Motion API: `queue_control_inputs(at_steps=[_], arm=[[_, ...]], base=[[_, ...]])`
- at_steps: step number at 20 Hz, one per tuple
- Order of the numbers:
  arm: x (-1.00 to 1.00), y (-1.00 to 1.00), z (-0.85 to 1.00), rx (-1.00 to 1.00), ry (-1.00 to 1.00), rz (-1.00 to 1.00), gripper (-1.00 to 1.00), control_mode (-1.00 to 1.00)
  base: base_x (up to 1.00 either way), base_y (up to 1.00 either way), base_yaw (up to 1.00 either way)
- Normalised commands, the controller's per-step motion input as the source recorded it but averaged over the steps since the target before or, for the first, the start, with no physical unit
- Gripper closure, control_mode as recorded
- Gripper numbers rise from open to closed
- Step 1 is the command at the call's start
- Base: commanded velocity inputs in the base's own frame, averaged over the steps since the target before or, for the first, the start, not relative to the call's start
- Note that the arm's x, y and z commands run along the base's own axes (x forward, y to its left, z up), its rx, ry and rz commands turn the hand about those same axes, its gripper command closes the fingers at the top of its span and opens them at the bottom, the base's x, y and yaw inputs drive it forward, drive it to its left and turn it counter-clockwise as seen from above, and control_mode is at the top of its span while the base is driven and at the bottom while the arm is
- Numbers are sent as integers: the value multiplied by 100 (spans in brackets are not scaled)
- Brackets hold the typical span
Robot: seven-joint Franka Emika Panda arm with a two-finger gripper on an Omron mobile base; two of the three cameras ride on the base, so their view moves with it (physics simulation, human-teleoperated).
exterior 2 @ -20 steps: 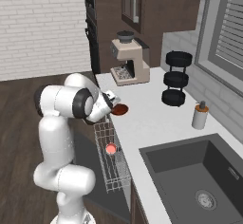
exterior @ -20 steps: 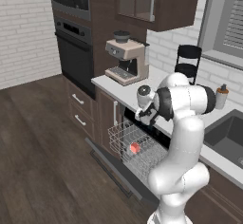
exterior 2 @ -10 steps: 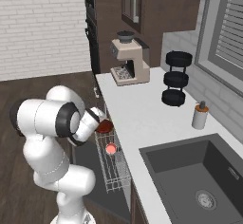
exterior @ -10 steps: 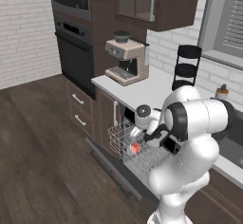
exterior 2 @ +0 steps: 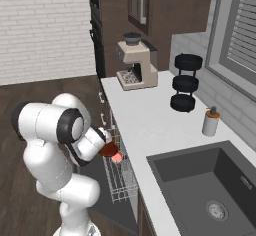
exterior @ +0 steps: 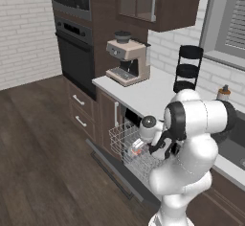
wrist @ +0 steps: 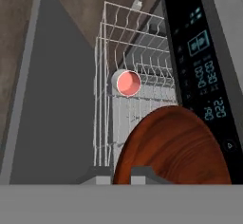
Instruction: Pick up the cup and bowl from the counter, place them in the dishwasher, and close the dishwasher door.
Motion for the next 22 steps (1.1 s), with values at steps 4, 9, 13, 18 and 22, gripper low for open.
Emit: queue_control_inputs(at_steps=[4,9,13,18,22], arm=[[0,-10,-82,9,6,-9,100,-100],[0,-9,-84,2,1,-7,100,-100],[0,-4,-90,-2,-8,-3,100,-100],[0,0,-88,-7,-11,-2,100,-100],[0,-9,-92,-4,-7,-4,100,-100]], base=[[0,0,0],[0,0,0],[0,0,0],[0,0,0],[0,0,0]])
